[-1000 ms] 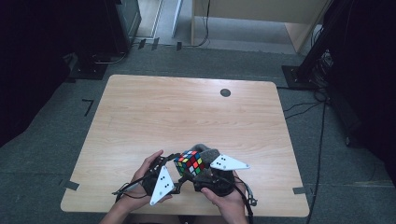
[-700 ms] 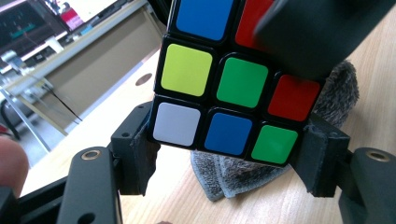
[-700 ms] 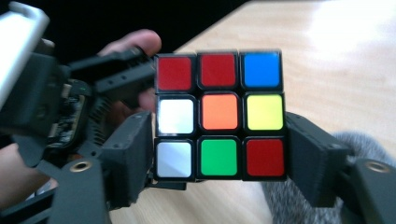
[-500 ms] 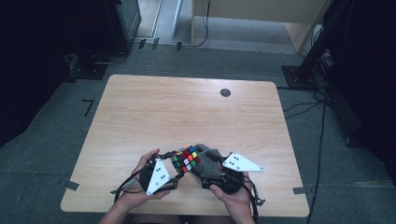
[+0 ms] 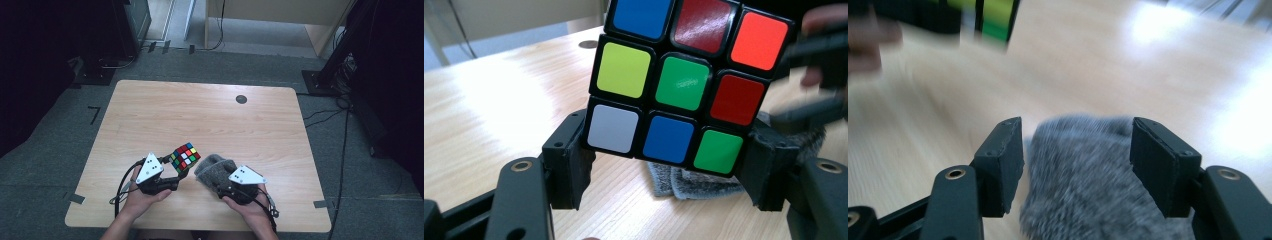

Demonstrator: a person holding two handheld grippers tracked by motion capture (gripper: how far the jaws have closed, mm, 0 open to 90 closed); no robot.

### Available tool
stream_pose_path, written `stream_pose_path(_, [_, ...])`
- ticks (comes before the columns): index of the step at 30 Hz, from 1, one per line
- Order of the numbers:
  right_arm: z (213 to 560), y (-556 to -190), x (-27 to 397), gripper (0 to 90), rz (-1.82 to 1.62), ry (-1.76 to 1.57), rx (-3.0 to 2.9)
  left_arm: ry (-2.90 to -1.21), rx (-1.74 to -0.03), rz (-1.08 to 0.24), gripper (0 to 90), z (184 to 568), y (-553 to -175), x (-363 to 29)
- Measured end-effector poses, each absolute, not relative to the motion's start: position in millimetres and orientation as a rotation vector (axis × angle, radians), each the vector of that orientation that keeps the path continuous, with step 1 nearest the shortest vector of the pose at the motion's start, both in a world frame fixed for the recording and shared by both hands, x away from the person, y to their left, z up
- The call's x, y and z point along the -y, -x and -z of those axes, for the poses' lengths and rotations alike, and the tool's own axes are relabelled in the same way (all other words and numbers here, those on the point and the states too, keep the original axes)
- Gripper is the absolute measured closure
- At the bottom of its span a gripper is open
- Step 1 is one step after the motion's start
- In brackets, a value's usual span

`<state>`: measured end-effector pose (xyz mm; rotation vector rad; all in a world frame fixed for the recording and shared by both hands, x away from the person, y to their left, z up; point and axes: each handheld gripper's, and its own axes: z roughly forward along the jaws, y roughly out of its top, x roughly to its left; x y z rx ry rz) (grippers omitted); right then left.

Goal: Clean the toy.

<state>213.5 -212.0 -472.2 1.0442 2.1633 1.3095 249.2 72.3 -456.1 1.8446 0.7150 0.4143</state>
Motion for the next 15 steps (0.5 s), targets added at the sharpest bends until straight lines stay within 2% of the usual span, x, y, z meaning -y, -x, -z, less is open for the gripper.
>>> stream_pose_path(8, [510.7,-226.7,208.0,43.7,-1.025,-1.075,-2.288,-1.8,-0.778,-0.398,32.6,453.0,-252.4,-79.7])
stream_pose_path(13, [515.3,-229.0,212.5,54.2,-1.046,-1.092,-2.27,-1.814,-0.77,-0.396,32.4,453.6,-251.9,-77.1])
stream_pose_path(15, [516.8,-227.6,213.2,64.0,-1.032,-1.071,-2.258,-1.821,-0.755,-0.4,32.5,453.8,-250.7,-75.9])
